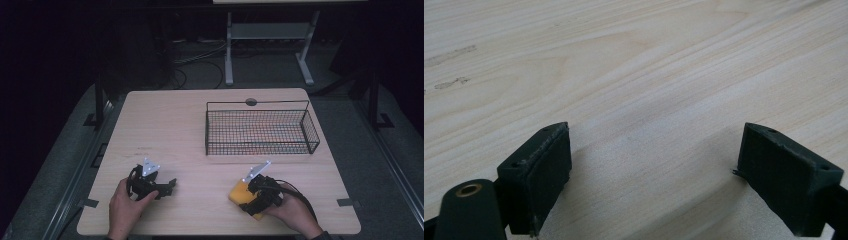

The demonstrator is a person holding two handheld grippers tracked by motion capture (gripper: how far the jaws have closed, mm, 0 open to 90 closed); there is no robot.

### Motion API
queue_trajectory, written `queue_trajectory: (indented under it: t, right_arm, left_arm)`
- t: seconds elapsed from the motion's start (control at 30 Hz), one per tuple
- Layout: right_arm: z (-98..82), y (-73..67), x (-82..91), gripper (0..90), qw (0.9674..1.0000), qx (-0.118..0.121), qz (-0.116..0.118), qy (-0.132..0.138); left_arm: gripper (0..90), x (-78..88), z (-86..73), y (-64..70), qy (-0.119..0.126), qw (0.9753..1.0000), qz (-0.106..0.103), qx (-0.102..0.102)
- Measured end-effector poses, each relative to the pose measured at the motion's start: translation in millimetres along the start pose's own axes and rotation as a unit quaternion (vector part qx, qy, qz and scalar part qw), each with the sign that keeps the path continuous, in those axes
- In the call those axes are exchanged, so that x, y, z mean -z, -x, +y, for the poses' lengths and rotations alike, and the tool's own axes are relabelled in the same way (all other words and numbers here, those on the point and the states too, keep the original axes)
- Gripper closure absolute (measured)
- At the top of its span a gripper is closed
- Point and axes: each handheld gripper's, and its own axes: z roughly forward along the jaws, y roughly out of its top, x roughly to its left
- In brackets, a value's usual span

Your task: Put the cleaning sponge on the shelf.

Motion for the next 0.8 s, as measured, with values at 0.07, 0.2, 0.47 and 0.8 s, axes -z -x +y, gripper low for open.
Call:
queue_trajectory:
  t: [0.07,0.2,0.47,0.8]
  right_arm:
    - [0.1,0.5,0.7,21.9,1.0000,0.001,0.001,-0.001]
    - [0.3,1.7,1.7,22.1,1.0000,0.002,0.002,-0.002]
    - [1.9,5.0,6.4,22.3,1.0000,0.001,0.002,-0.001]
    - [2.8,13.1,13.9,22.4,1.0000,-0.003,0.003,0.004]
  left_arm:
    - [13.3,0.0,0.0,0.0,0.000,1.0000,0.000,0.000]
    - [13.2,0.1,0.0,0.1,-0.001,1.0000,0.000,0.001]
    - [13.2,0.0,-0.1,0.3,0.000,1.0000,0.000,0.002]
    - [13.2,0.0,-0.1,0.3,0.000,1.0000,0.000,0.002]
